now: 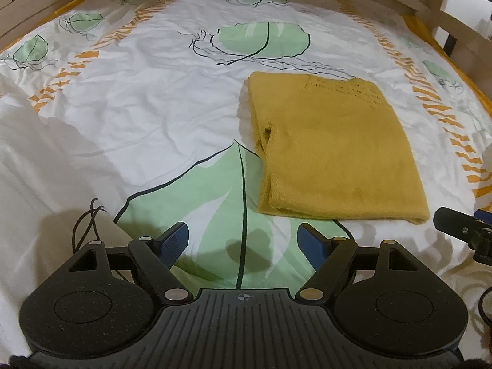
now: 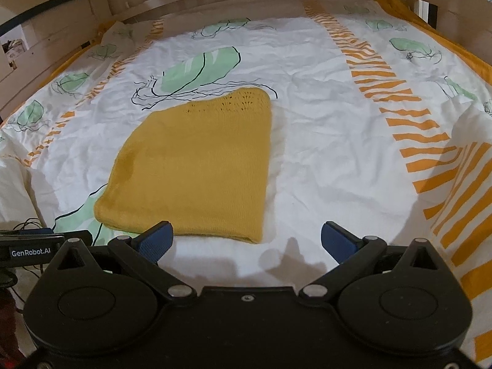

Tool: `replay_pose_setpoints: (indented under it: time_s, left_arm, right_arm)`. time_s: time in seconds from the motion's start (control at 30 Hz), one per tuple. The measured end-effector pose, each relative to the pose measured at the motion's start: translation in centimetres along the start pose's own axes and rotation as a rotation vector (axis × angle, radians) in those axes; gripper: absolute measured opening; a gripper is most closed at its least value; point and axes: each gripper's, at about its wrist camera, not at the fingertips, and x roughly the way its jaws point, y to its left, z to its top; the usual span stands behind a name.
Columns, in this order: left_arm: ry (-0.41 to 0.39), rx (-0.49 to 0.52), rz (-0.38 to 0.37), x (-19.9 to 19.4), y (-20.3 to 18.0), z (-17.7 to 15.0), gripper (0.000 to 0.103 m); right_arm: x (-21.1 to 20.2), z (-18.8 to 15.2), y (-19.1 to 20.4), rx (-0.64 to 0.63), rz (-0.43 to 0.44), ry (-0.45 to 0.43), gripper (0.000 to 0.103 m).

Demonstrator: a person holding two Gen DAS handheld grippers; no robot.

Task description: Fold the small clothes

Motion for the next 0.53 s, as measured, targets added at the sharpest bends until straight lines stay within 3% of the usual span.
replay_pose_setpoints:
  time_s: [0.53]
  left_arm:
    - [0.019,0.011,0.002,0.27,-0.20,0.21,0.077]
  right_arm:
    - [0.22,-0.10,-0.05,0.009,0.006,0.007,0.102]
